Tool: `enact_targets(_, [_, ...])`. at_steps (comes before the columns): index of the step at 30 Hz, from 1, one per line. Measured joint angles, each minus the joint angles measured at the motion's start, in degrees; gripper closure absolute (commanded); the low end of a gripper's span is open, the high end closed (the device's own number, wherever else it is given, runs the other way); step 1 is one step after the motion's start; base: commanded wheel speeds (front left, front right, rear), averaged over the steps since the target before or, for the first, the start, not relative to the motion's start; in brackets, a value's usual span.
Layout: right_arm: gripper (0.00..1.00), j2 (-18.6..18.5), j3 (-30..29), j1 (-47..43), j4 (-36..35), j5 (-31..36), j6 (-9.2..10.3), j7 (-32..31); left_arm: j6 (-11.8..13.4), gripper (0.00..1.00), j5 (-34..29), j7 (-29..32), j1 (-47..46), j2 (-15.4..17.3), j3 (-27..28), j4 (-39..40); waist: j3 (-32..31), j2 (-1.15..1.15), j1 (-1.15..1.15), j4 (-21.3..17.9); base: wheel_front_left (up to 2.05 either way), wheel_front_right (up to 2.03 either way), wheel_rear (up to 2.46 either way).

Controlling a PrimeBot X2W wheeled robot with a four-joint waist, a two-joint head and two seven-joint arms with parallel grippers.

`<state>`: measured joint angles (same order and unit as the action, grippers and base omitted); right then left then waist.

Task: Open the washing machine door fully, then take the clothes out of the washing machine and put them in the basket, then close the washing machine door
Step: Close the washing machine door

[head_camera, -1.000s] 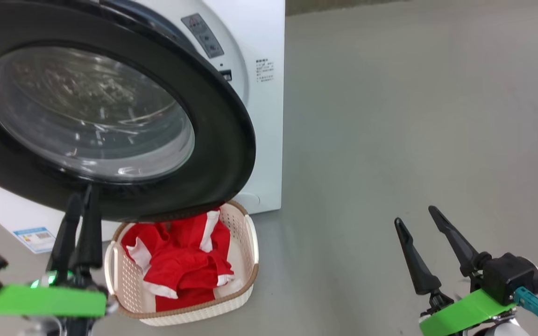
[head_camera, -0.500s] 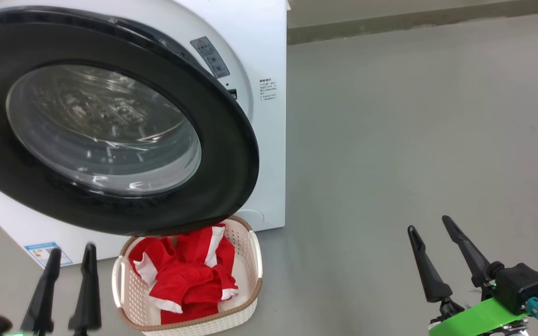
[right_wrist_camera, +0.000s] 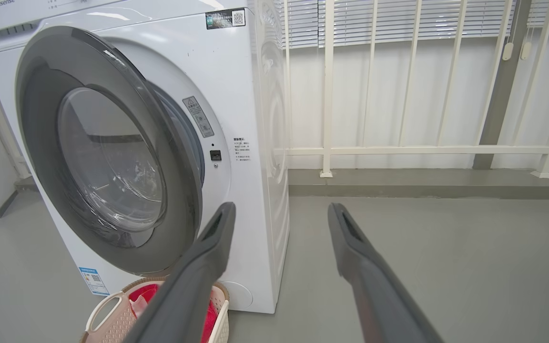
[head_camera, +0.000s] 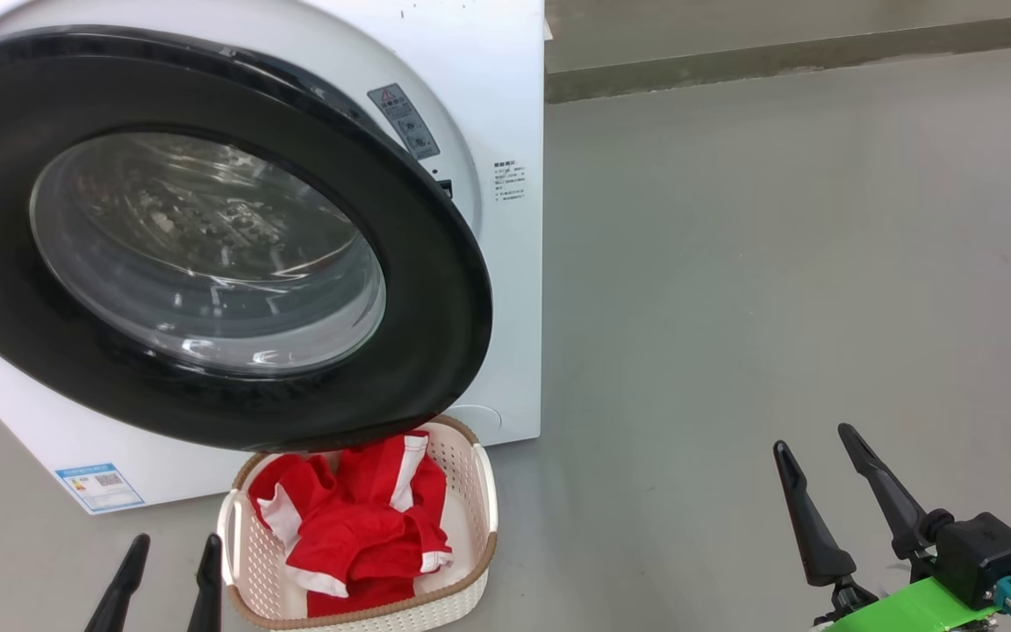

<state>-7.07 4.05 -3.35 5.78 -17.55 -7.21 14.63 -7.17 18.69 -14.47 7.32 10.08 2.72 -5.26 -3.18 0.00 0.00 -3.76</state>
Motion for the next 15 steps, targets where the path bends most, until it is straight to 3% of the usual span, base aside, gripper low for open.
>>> enact_targets(15, [0.00,-0.19,1.09,-0.05,0.80,0.00,0.00,0.00,0.00,0.00,-1.08,0.00,-0.01,-1.35,0.55,-1.83,0.15,0.00,0.00,0.04,0.00,0.00,0.00])
